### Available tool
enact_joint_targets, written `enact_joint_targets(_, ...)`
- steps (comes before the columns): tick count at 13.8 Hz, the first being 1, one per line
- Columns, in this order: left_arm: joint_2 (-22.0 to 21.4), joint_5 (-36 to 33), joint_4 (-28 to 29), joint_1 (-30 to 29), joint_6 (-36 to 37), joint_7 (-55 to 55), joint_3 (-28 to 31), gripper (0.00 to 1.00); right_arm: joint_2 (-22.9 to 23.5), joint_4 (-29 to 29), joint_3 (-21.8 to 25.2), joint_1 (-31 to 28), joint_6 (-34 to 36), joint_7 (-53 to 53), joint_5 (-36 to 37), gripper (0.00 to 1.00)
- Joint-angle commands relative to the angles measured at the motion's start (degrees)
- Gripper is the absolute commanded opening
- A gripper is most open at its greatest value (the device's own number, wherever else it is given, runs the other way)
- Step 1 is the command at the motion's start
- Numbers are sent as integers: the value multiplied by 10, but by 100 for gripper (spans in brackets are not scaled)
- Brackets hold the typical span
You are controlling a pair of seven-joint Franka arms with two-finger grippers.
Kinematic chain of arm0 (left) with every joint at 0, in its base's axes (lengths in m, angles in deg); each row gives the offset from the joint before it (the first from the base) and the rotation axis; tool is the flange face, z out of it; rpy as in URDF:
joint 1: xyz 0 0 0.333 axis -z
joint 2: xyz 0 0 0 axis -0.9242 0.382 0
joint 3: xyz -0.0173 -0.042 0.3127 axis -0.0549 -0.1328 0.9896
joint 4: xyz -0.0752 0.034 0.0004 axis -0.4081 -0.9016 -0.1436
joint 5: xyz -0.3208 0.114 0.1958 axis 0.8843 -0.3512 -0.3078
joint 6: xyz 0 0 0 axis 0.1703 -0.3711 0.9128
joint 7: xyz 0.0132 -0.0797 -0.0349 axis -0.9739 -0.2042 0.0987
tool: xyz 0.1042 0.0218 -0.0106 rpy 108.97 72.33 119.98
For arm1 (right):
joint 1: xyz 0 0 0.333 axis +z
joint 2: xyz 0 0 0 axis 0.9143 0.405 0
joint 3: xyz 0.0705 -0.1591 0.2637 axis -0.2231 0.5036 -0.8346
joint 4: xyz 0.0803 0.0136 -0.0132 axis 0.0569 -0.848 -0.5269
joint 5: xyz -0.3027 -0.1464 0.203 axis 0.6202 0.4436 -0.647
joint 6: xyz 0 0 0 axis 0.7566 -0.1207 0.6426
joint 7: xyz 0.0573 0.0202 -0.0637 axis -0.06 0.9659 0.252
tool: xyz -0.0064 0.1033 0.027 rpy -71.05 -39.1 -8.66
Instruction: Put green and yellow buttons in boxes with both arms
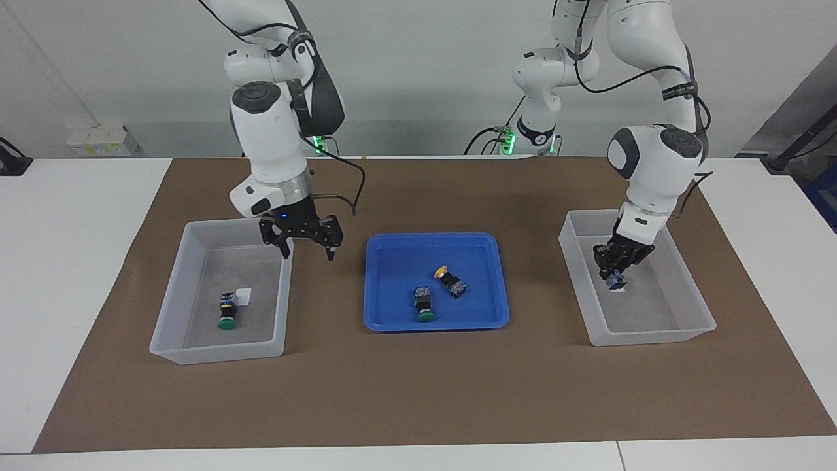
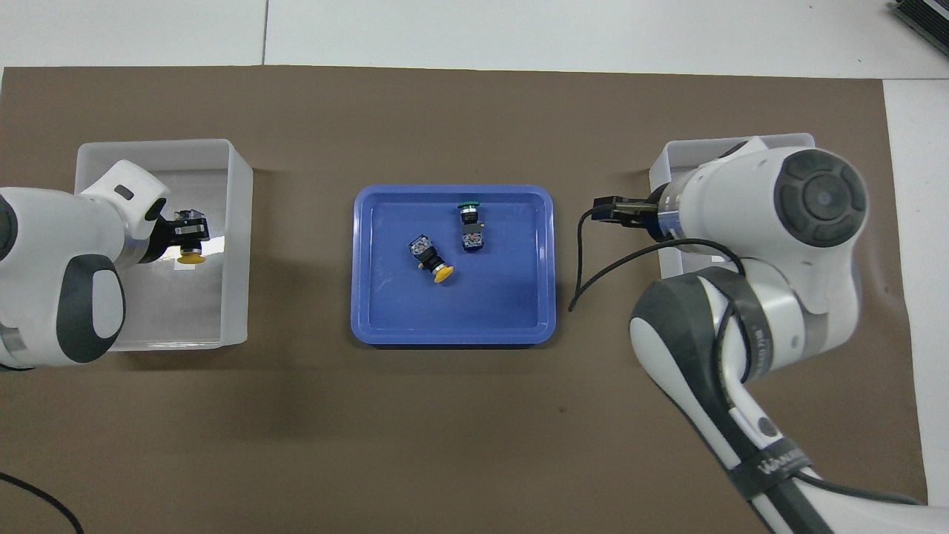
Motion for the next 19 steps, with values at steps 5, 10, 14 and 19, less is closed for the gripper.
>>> enact_joint_targets(5, 1, -2, 12, -5, -16, -8, -5, 51, 78, 12, 0, 73, -102, 45, 8, 100)
enact_joint_targets(10, 1, -2, -7, 0, 4, -8, -4, 89, 127, 3, 0, 93, -215, 48, 11, 100)
enact_joint_targets(14, -7, -2, -104, 24, 170, 41, -6, 87, 165, 13, 1, 108, -261, 49, 14, 100)
enact_joint_targets(19, -8, -2, -120, 114, 199, 263, -9, 85, 207, 32, 3, 130, -268, 48, 83, 100)
